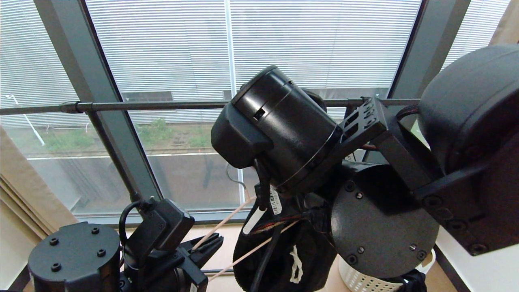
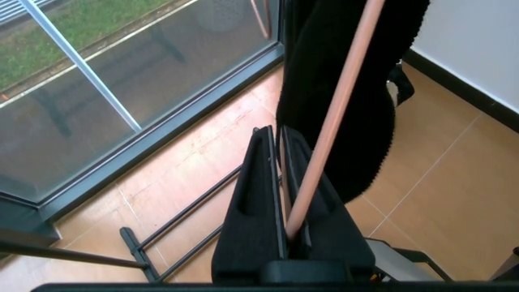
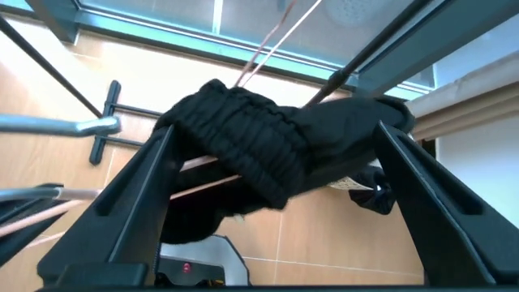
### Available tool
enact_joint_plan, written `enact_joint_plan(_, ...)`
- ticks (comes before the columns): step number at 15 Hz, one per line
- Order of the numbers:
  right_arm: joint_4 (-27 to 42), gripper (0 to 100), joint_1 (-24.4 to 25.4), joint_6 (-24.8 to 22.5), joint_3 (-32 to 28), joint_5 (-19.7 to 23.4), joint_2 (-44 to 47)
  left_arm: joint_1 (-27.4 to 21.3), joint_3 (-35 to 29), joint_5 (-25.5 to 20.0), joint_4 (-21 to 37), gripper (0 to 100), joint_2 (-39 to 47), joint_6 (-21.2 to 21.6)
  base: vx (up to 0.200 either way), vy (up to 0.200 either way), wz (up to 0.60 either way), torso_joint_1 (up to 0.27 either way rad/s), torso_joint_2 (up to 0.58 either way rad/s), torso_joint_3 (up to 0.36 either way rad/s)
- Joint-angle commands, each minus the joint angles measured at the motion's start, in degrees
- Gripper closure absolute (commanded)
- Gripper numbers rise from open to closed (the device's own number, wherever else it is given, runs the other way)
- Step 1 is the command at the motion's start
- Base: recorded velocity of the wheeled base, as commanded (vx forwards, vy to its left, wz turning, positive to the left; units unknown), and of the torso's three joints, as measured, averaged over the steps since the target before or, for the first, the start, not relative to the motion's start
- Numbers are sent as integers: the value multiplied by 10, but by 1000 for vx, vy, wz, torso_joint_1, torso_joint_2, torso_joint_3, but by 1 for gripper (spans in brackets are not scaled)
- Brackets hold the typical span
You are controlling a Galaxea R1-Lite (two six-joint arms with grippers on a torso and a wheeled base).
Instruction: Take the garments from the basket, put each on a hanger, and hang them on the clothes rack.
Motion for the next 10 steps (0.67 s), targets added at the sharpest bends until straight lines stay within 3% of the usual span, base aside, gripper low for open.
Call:
enact_joint_plan(1, 1, 0, 5, -1, 0, 0, -6, 0, 0, 1, -1, 100, 0, 0, 0, 0, 0, 0, 0, 0)
enact_joint_plan(10, 1, 0, 5, -5, 2, 9, -23, 0, 1, 0, -1, 100, 2, 0, 0, 0, 0, 0, 0, 0)
